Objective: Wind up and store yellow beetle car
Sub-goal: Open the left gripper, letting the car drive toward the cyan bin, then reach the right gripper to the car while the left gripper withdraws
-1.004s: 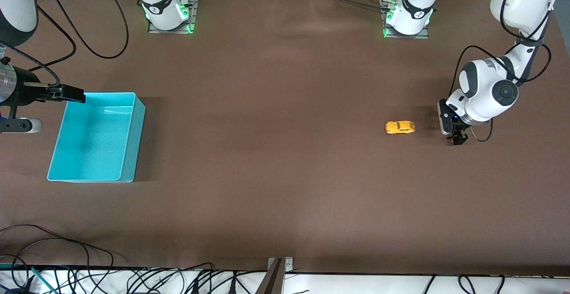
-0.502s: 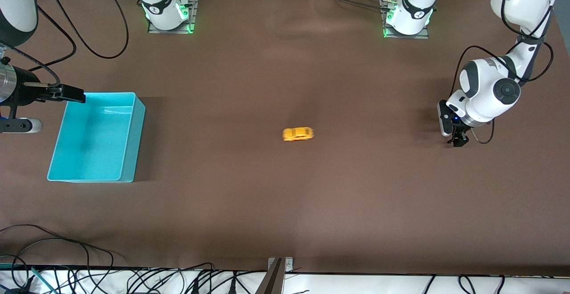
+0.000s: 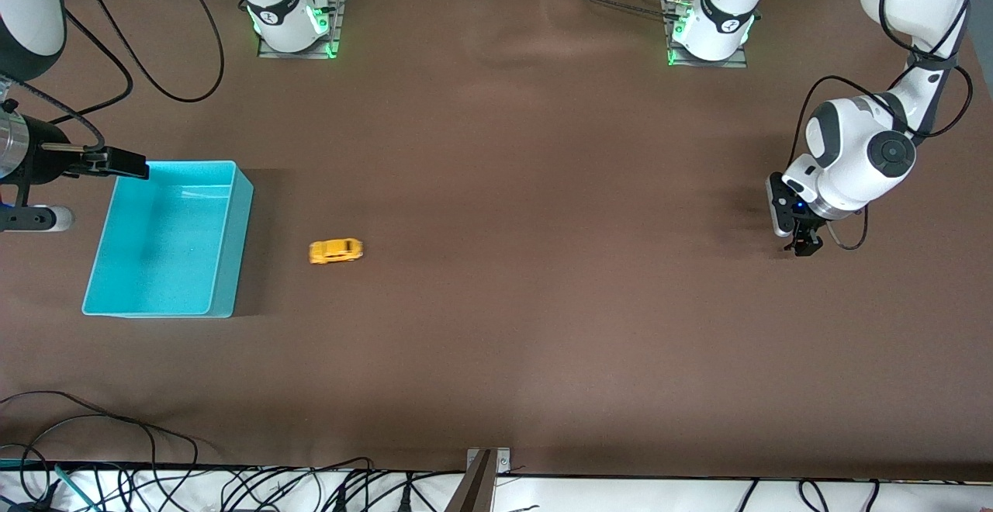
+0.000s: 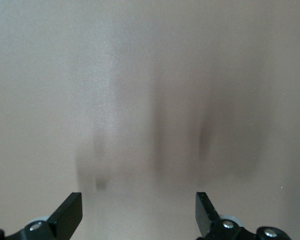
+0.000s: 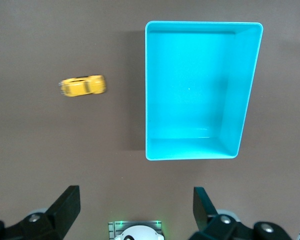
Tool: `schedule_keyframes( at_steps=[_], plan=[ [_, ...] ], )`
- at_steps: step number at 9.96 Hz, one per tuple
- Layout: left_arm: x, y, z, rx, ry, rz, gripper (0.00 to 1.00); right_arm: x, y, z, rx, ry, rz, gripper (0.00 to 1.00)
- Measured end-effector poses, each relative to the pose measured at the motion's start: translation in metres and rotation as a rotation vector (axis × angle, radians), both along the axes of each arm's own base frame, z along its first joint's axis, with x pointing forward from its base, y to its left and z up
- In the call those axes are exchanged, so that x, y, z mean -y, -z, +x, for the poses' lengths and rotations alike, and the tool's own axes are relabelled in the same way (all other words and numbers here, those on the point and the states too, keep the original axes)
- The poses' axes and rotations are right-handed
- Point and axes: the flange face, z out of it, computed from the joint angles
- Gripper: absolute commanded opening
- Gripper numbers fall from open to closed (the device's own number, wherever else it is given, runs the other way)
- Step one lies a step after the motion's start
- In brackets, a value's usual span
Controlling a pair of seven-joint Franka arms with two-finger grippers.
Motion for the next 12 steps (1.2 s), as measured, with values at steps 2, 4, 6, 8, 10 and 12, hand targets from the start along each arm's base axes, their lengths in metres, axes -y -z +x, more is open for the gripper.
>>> schedule_keyframes(
  at_steps=[2,4,6,8,10,12],
  plan=[
    [0.0,-0.011,0.004,0.022,0.0,0.0,1.0,0.0,-0.001,0.0,0.001,-0.01,0.003,1.0],
    [0.0,-0.041,0.007,0.039,-0.002,-0.005,1.0,-0.002,-0.004,-0.001,0.006,-0.044,0.023,1.0],
    [0.013,-0.101,0.012,0.07,0.016,-0.018,1.0,-0.018,-0.001,0.0,0.004,-0.166,0.085,1.0],
    [0.043,-0.182,0.011,0.161,0.068,-0.029,1.0,-0.044,0.026,0.014,0.003,-0.413,0.131,1.0],
    [0.051,-0.242,0.011,0.177,0.03,-0.055,1.0,-0.068,0.074,0.03,0.001,-0.683,0.17,1.0],
    [0.048,-0.287,0.017,0.141,-0.128,-0.087,1.0,-0.085,0.127,0.036,0.004,-0.939,0.205,1.0]
  ],
)
